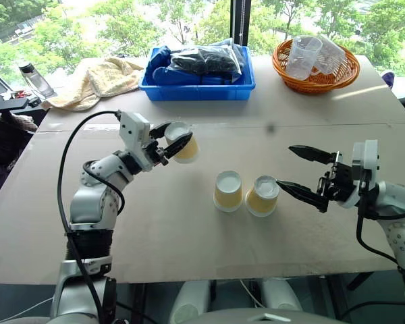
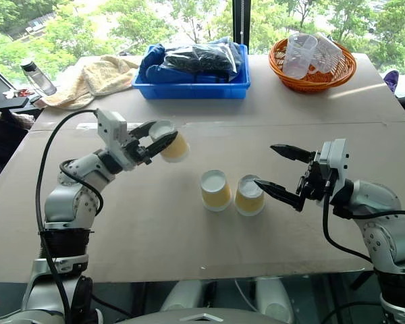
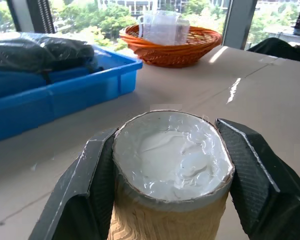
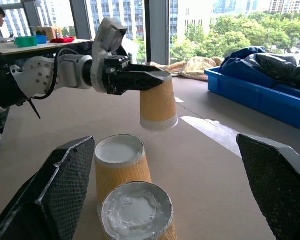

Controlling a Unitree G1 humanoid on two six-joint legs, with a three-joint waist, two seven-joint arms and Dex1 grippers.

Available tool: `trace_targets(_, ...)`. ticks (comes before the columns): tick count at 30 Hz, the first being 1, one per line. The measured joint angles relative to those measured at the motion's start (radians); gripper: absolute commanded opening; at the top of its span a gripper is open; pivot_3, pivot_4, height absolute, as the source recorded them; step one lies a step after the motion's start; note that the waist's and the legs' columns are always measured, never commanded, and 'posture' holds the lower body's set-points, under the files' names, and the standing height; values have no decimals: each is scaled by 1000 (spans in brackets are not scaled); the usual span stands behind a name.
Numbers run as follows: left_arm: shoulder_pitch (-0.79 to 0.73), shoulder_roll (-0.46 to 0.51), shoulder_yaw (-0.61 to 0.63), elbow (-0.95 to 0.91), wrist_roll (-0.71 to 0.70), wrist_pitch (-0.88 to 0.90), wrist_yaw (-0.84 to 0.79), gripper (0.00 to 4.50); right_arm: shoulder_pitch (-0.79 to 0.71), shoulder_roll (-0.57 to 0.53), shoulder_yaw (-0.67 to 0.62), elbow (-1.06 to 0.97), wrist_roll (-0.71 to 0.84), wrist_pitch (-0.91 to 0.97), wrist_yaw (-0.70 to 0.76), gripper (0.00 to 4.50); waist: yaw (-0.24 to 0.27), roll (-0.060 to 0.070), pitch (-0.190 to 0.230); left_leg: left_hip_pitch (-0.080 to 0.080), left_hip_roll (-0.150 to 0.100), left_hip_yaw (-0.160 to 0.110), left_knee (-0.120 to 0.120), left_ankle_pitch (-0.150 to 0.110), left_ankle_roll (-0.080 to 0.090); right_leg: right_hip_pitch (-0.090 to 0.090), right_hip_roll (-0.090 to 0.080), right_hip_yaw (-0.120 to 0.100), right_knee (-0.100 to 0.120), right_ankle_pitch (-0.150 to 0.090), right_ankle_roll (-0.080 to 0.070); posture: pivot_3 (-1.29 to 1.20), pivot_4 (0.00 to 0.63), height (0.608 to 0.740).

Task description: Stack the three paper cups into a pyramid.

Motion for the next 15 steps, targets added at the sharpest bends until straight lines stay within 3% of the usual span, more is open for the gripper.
trace_targets(8, -214, 48, -139, -81, -164, 165, -311, 2448, 25, -34, -74, 2, 44, 3, 27, 4500, -5, 0, 0, 0, 0, 0, 1, 0, 0, 0, 1, 0, 1, 0, 0, 0, 150, 740)
trace_targets(15, -339, 2, -258, 36, -175, 175, -531, 2448, 127, -77, -138, -42, 93, 32, 40, 4500, -4, -1, 1, 0, 0, 1, 3, 0, 0, 1, 2, 0, 1, 0, 0, 0, 150, 740)
